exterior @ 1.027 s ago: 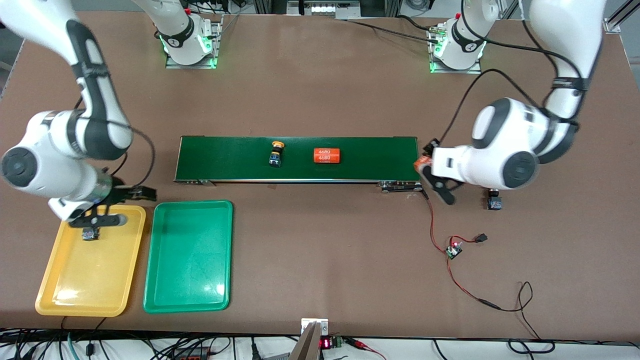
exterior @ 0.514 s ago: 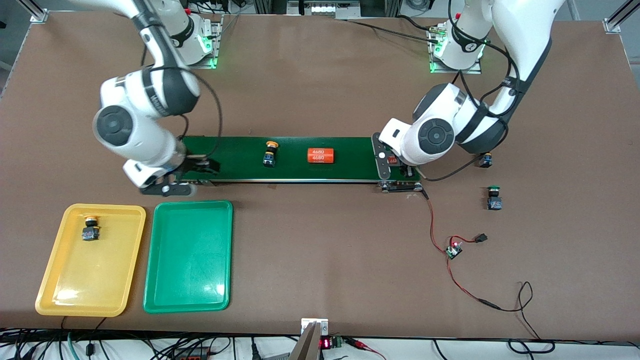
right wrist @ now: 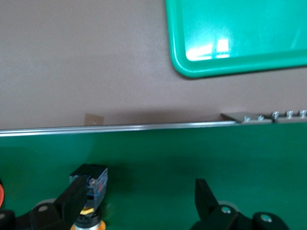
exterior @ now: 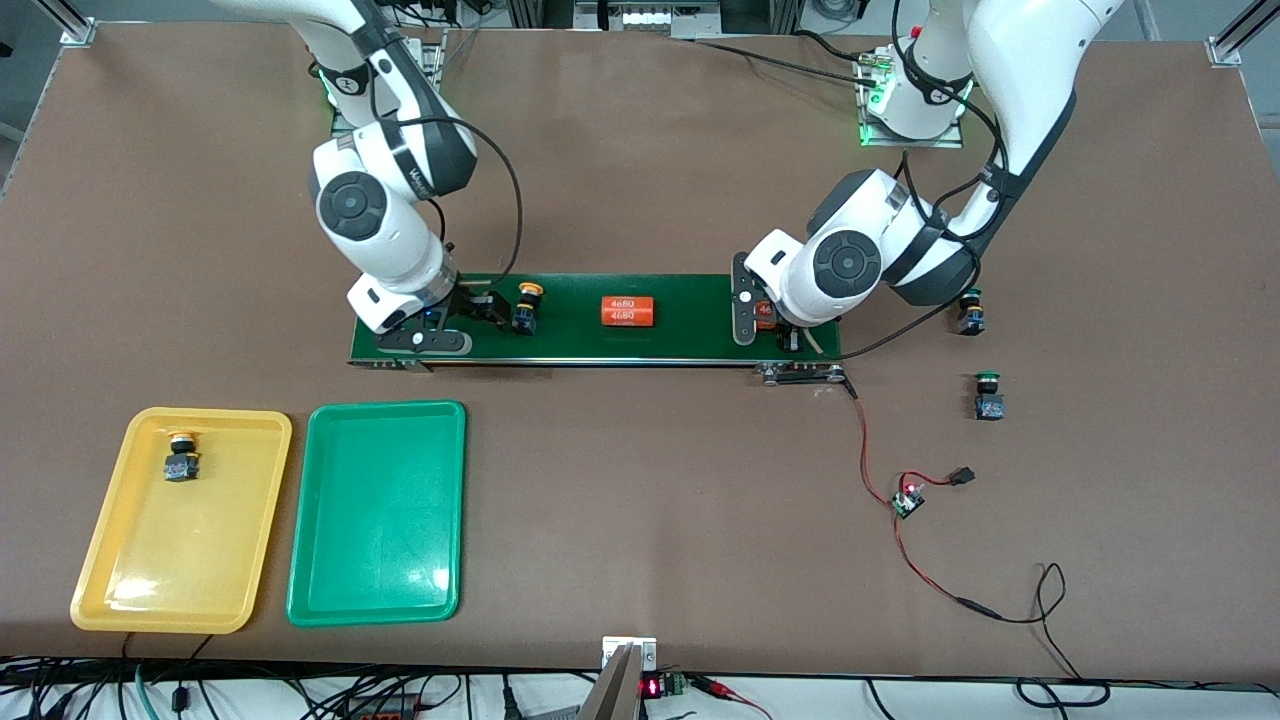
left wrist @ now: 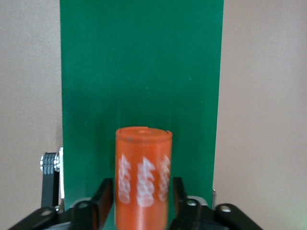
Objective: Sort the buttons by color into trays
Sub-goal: 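Grasp the second button with the right gripper while the left gripper withdraws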
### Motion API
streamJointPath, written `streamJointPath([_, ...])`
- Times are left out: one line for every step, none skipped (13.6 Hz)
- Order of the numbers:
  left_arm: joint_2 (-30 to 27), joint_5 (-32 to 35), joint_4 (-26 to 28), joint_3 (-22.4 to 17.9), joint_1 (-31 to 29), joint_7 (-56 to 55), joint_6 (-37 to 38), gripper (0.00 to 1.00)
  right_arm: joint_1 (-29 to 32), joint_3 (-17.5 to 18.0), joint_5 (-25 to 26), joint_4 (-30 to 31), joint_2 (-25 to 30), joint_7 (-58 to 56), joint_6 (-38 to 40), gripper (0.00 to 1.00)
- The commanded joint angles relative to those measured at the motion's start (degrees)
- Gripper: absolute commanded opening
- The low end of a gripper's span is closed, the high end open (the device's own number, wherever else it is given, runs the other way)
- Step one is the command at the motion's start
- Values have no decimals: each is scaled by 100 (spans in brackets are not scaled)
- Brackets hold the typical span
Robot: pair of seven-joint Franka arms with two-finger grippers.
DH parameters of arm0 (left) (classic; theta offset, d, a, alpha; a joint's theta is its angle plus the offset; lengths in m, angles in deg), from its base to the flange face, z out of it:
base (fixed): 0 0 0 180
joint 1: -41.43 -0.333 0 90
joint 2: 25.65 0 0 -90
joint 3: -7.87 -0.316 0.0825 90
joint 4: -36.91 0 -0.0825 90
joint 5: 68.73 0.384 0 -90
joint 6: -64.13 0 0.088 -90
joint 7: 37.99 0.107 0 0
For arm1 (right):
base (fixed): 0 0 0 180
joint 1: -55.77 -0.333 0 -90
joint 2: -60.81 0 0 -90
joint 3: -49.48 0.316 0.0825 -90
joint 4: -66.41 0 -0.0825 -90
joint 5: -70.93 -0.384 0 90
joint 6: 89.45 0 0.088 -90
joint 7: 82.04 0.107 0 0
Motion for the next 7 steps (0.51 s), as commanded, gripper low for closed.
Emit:
streamJointPath([-137, 51, -46, 45, -139, 98, -9, 100, -156, -5, 431, 169, 218, 823, -52, 100])
streamJointPath([-215, 51, -134, 18, -209, 71, 43, 100, -260, -5, 519, 169, 192, 1052, -52, 100])
streamJointPath([-294, 42, -204, 1, -245, 10, 166, 100, -279, -5, 572, 169, 165, 1142, -52, 100])
streamJointPath([-330, 7, -431, -95, -288, -51, 393, 100, -279, -5, 582, 160, 139, 1169, -52, 100])
streamJointPath([-339, -2, -659, -227, -289, -209, 769, 100, -288, -5, 582, 169, 121, 1169, -61, 100])
streamJointPath([-339, 7, -923, -367, -289, -506, 1060, 100, -288, 3, 582, 169, 95, 1212, -61, 100])
streamJointPath([-348, -2, -995, -490, -289, -874, 1159, 100, -288, 4, 582, 160, 34, 1282, -69, 100])
